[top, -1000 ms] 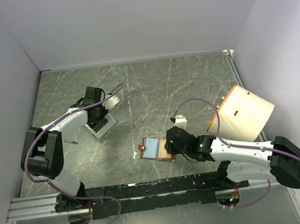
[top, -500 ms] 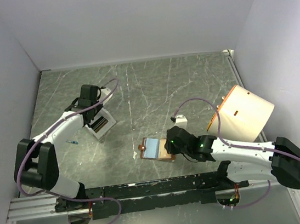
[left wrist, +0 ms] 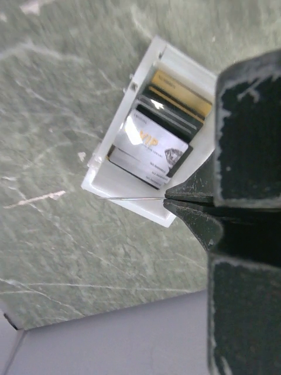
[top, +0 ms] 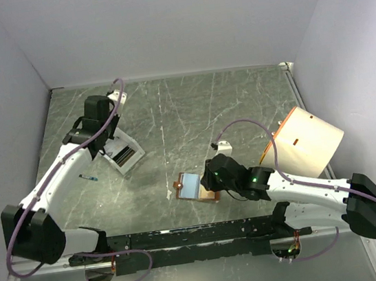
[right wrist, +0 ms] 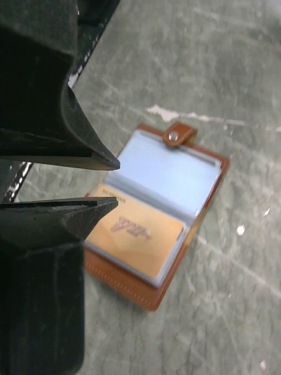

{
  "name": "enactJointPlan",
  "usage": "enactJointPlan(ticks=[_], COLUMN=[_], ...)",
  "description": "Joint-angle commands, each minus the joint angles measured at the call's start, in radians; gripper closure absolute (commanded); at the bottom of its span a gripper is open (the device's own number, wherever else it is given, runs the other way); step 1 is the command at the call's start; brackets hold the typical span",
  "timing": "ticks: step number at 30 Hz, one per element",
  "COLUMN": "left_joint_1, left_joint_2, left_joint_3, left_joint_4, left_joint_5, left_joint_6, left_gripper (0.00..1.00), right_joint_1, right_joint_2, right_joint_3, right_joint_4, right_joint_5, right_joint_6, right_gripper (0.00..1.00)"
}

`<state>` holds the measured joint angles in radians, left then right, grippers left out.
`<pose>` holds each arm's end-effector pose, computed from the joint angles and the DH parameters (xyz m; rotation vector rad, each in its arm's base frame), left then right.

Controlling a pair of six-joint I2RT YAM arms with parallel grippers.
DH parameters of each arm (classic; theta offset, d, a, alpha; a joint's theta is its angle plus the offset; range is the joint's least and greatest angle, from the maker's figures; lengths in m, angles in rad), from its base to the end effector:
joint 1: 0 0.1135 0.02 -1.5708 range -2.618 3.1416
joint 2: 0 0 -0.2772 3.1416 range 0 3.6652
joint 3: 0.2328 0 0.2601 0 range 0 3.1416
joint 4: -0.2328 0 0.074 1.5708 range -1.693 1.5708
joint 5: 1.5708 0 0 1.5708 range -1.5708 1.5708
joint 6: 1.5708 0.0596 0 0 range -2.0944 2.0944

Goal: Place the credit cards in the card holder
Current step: Pick up the credit card from the storage box.

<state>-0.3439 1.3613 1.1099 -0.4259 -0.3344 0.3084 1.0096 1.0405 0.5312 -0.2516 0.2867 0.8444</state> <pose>0.3116 -0.0908 0.2981 0.5413 2.1607 0.3558 0.1340 0.1815 0.1912 -0.0494 2.3729 0.6069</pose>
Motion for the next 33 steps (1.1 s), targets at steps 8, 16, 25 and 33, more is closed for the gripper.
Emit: enactJointPlan(ticks=[8,16,25,33], left_joint_1=[-0.003,-0.003,-0.004,-0.004], left_joint_2=[-0.251,-0.348,-0.383,-0.425], left_joint_3=[-0.01,-0.192,-0.309,-0.451], left_joint_4=[-0.074,0.106,0.303,0.557], left_joint_5=[0.468,0.997,1.386,1.482], left_joint_6=[-0.248,-0.493,-0.71,-0.933], left_gripper=[0.93,0.93,0.93,0.93], right_joint_1=[0.004,0.005,0.003,0.003], right_joint_2=[-0.033,-0.079,-0.11,-0.081], right_joint_3=[0.034,0.027,0.006,0.012], right_joint_4=[0.2,0.375,0.518,0.585], right_joint_5=[-0.153,-0.232,-0.277,-0.309], right_joint_6=[0.029,0.075,0.114,0.129], right_gripper=[0.74,0.8,0.73,0.69])
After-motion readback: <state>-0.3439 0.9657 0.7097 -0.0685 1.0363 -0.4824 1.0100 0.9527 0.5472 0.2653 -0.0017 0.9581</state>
